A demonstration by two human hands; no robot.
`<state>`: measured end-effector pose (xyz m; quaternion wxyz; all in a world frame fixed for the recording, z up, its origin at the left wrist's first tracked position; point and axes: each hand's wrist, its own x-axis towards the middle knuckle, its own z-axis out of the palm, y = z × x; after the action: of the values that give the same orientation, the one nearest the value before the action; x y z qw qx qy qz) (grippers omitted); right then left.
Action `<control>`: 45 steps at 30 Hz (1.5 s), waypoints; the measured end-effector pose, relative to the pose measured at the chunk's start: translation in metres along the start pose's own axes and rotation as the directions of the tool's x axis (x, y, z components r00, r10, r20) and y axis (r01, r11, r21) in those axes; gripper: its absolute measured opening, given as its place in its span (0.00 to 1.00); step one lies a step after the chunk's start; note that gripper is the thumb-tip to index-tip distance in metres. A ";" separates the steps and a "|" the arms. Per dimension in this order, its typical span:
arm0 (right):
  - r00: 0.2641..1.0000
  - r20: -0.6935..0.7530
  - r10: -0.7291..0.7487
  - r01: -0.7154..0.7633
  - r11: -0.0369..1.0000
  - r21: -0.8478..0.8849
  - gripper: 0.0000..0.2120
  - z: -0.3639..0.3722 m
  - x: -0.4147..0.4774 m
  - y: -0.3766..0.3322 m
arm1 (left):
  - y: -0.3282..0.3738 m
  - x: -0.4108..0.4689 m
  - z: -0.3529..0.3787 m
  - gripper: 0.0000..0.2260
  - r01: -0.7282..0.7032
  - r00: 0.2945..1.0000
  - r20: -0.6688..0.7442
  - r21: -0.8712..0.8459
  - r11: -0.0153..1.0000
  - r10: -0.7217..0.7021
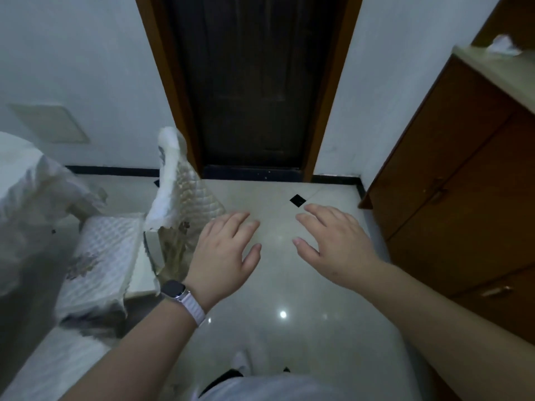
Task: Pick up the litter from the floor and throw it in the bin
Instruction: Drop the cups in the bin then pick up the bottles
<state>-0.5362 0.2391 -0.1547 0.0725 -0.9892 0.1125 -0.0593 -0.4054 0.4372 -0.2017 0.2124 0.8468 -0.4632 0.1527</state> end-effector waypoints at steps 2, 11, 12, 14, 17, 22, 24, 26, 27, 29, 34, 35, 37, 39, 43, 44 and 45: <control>1.000 -0.018 0.026 -0.026 0.999 -0.027 0.26 -0.007 0.039 0.003 | -0.029 0.036 0.006 0.17 -0.063 0.998 -0.022 -0.001 0.998 0.063; 0.997 0.036 0.066 -0.063 0.996 -0.057 0.25 -0.011 0.184 0.054 | -0.093 0.173 0.059 0.19 -0.064 0.996 0.058 -0.001 0.998 0.064; 0.997 0.034 0.065 -0.063 0.996 -0.057 0.25 -0.008 0.200 0.067 | -0.098 0.186 0.069 0.20 -0.052 0.996 0.077 0.004 0.999 0.051; 0.998 0.004 0.058 -0.058 0.997 -0.048 0.26 0.001 0.233 0.091 | -0.106 0.216 0.088 0.20 -0.021 0.995 0.098 0.014 1.000 0.020; 0.998 0.029 0.062 -0.063 0.998 0.005 0.26 0.010 0.282 0.133 | -0.114 0.266 0.111 0.20 0.015 0.987 0.159 0.063 0.998 -0.025; 0.999 0.000 -0.047 0.047 0.996 0.075 0.26 0.003 0.366 0.202 | -0.118 0.359 0.136 0.20 0.058 0.980 0.180 0.160 0.985 -0.087; 0.988 0.001 -0.151 0.151 0.987 0.054 0.25 -0.002 0.404 0.225 | -0.123 0.393 0.141 0.20 0.082 0.983 0.143 0.208 0.975 -0.114; 0.971 0.023 -0.238 0.238 0.971 0.018 0.23 -0.006 0.443 0.244 | -0.130 0.418 0.146 0.20 0.133 0.977 0.130 0.246 0.960 -0.168; 0.964 0.027 -0.264 0.264 0.964 0.010 0.23 -0.008 0.460 0.249 | -0.134 0.427 0.148 0.20 0.155 0.973 0.128 0.257 0.954 -0.192; 0.957 0.036 -0.288 0.287 0.957 0.038 0.22 -0.008 0.487 0.252 | -0.145 0.437 0.152 0.20 0.195 0.961 0.142 0.269 0.943 -0.239; 0.925 0.062 -0.375 0.371 0.926 0.068 0.24 0.011 0.546 0.246 | -0.188 0.453 0.162 0.20 0.290 0.927 0.148 0.303 0.908 -0.345; 0.916 0.068 -0.395 0.390 0.918 0.074 0.24 0.015 0.560 0.244 | -0.199 0.456 0.165 0.20 0.306 0.924 0.134 0.306 0.902 -0.358; 0.895 0.072 -0.440 0.437 0.898 0.058 0.24 0.023 0.592 0.237 | -0.223 0.462 0.170 0.20 0.319 0.919 0.124 0.324 0.891 -0.374; 0.857 0.067 -0.511 0.511 0.859 0.012 0.24 0.025 0.629 0.229 | -0.252 0.471 0.178 0.20 0.317 0.919 0.125 0.333 0.888 -0.374; 0.820 0.078 -0.567 0.572 0.817 -0.075 0.22 0.024 0.703 0.204 | -0.316 0.499 0.186 0.20 0.331 0.917 0.112 0.327 0.885 -0.384; 0.821 0.069 -0.567 0.571 0.816 -0.084 0.22 0.023 0.722 0.196 | -0.332 0.509 0.185 0.20 0.345 0.914 0.101 0.314 0.885 -0.392; 0.822 0.055 -0.567 0.570 0.818 -0.078 0.22 0.023 0.740 0.188 | -0.347 0.519 0.184 0.19 0.358 0.913 0.084 0.301 0.884 -0.398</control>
<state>0.1425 -0.1098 -0.1316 0.0083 -0.9808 -0.1859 -0.0585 0.1726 0.1384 -0.1997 0.0829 0.9509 -0.2766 0.1110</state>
